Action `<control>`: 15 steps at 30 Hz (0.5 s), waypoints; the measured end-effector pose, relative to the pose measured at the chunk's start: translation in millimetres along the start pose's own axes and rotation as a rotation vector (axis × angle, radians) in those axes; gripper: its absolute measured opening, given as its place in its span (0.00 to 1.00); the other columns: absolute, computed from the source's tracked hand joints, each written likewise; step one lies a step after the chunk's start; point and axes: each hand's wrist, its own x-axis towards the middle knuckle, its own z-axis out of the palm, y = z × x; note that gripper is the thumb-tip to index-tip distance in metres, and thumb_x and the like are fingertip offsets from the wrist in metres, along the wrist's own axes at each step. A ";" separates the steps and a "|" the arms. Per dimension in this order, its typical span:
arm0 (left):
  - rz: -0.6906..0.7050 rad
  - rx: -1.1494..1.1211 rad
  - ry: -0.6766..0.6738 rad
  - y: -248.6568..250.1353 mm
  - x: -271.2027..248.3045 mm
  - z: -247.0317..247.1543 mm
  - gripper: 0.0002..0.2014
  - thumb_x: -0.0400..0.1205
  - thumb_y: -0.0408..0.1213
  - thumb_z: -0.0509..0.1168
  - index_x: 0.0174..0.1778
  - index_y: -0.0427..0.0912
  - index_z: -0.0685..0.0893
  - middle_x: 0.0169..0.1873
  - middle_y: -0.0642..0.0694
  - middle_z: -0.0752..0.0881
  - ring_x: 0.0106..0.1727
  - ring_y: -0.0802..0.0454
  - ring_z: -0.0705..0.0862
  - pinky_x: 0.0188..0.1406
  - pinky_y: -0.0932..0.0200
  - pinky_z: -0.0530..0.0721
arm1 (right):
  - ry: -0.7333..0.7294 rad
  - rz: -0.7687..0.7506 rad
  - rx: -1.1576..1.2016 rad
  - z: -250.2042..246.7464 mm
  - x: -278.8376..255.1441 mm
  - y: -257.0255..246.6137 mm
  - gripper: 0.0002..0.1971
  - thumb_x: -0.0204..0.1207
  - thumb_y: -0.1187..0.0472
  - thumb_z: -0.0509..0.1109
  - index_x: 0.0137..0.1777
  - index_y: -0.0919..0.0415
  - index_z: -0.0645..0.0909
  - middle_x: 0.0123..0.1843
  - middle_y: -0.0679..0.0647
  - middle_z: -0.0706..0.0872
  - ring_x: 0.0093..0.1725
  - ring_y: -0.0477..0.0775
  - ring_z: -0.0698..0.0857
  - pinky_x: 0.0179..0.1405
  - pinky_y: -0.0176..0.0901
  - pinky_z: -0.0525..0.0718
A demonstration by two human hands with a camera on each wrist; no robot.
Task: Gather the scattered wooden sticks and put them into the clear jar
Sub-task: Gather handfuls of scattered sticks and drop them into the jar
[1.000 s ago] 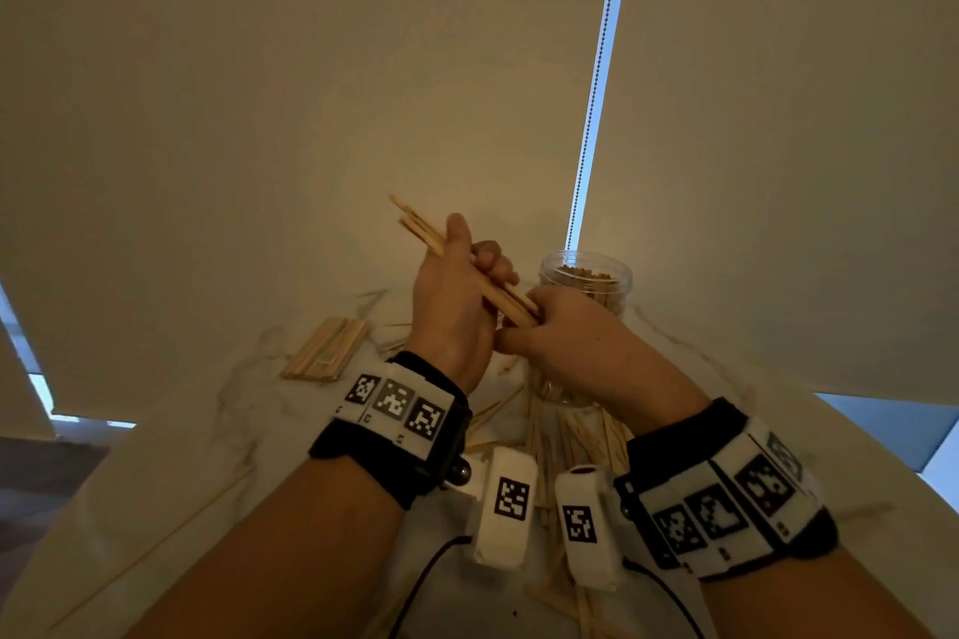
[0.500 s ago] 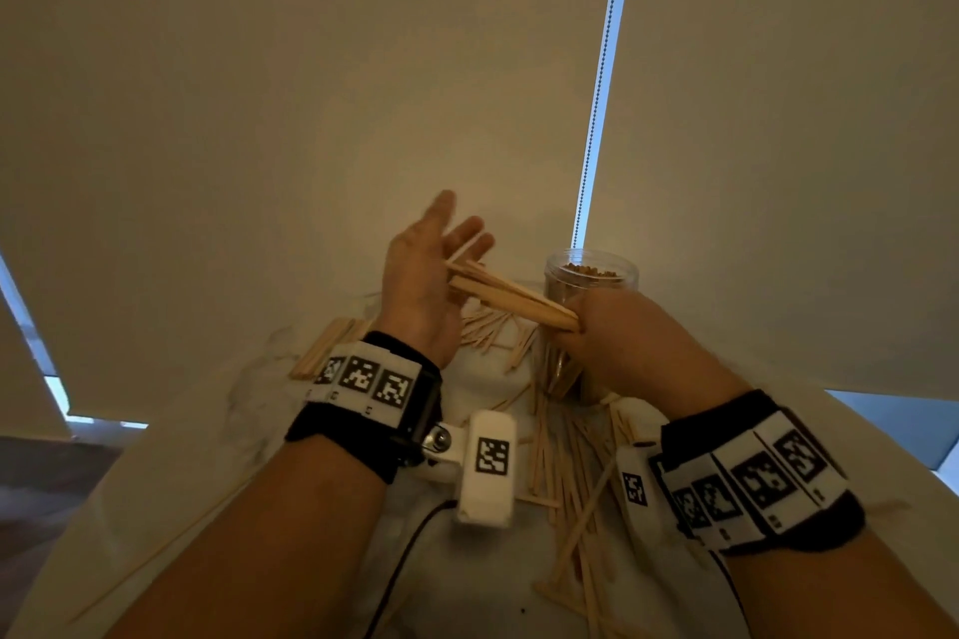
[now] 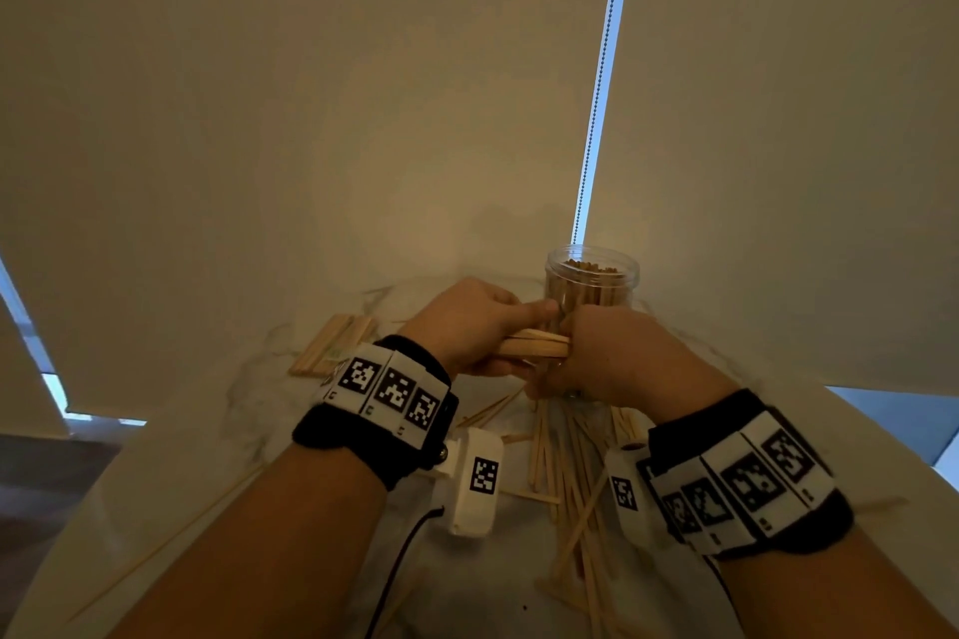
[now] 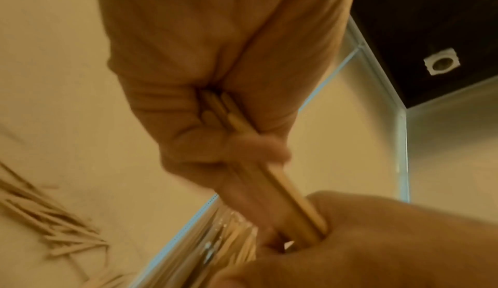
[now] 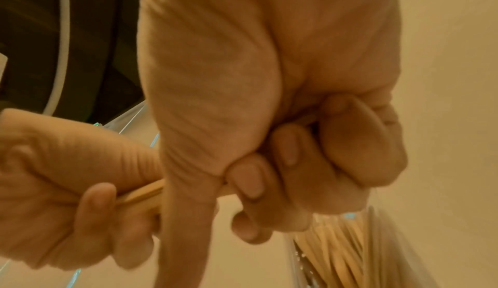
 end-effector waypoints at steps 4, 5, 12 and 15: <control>0.048 -0.014 0.077 -7.0 5.8 -10.3 0.21 0.75 0.53 0.77 0.42 0.34 0.87 0.20 0.45 0.82 0.17 0.56 0.74 0.16 0.65 0.69 | 0.002 -0.070 0.169 -9.4 -5.3 -2.3 0.31 0.56 0.35 0.83 0.55 0.49 0.79 0.47 0.46 0.86 0.46 0.48 0.85 0.48 0.50 0.88; 0.061 -0.052 0.110 -8.6 7.8 -12.4 0.21 0.74 0.53 0.78 0.39 0.36 0.85 0.19 0.45 0.80 0.16 0.55 0.72 0.16 0.64 0.70 | 0.015 -0.099 0.248 -13.2 -7.9 -2.6 0.31 0.56 0.33 0.82 0.52 0.50 0.78 0.46 0.47 0.86 0.45 0.49 0.85 0.46 0.49 0.87; 0.166 -0.294 0.239 0.6 7.2 -9.7 0.23 0.79 0.57 0.72 0.34 0.40 0.78 0.23 0.45 0.82 0.21 0.51 0.80 0.19 0.62 0.77 | 0.566 -0.187 0.091 -14.5 -5.8 -7.2 0.30 0.81 0.29 0.48 0.34 0.51 0.77 0.28 0.47 0.78 0.31 0.46 0.79 0.30 0.44 0.77; 0.238 -0.359 0.227 9.8 3.0 -4.9 0.24 0.84 0.59 0.63 0.39 0.39 0.79 0.34 0.39 0.91 0.23 0.47 0.84 0.21 0.60 0.80 | 0.597 -0.035 0.078 -13.9 -6.2 -8.9 0.33 0.83 0.32 0.47 0.32 0.52 0.81 0.27 0.49 0.79 0.29 0.49 0.80 0.29 0.43 0.77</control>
